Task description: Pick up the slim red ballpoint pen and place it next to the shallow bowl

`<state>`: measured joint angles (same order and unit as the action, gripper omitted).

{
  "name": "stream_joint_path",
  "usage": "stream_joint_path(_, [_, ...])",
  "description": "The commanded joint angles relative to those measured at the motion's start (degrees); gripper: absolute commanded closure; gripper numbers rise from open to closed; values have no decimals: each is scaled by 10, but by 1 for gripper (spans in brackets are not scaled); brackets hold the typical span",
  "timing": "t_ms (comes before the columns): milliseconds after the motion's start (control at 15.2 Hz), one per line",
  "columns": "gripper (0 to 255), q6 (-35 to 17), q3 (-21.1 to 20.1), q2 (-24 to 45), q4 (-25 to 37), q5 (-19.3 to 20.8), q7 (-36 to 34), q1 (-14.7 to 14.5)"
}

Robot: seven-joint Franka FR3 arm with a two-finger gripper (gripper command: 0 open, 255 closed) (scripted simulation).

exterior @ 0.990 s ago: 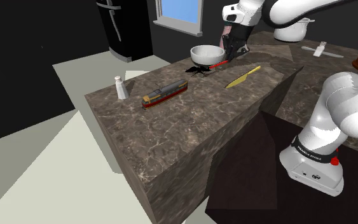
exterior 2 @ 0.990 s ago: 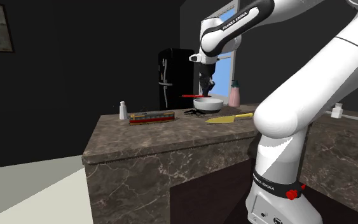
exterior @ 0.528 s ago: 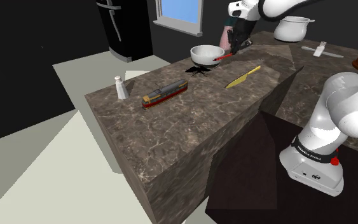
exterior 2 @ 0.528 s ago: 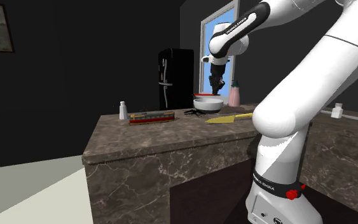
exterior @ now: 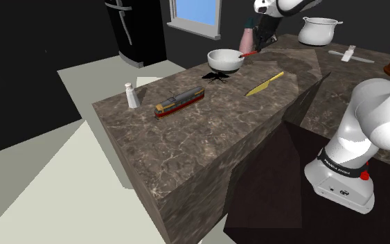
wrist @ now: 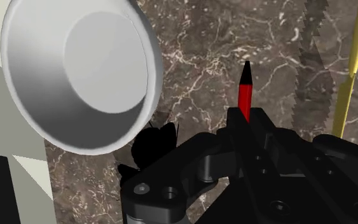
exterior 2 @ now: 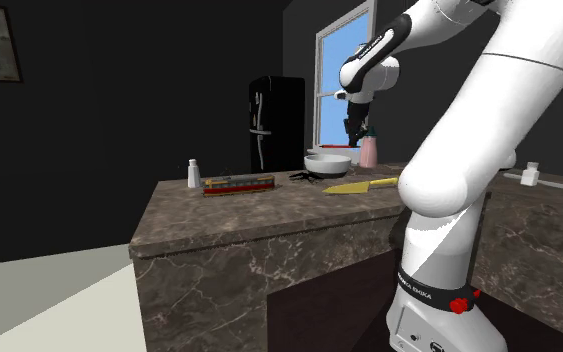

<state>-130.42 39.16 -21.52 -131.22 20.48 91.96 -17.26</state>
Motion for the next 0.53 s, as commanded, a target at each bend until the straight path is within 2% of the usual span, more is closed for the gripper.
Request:
stream_joint_path(0, [255,-11,36,36,29,-25,41,-11])
stream_joint_path(198, [255,-19,95,97,83,-85,116,-31])
stream_joint_path(462, [255,-51,103,110,61,-94,122,-33])
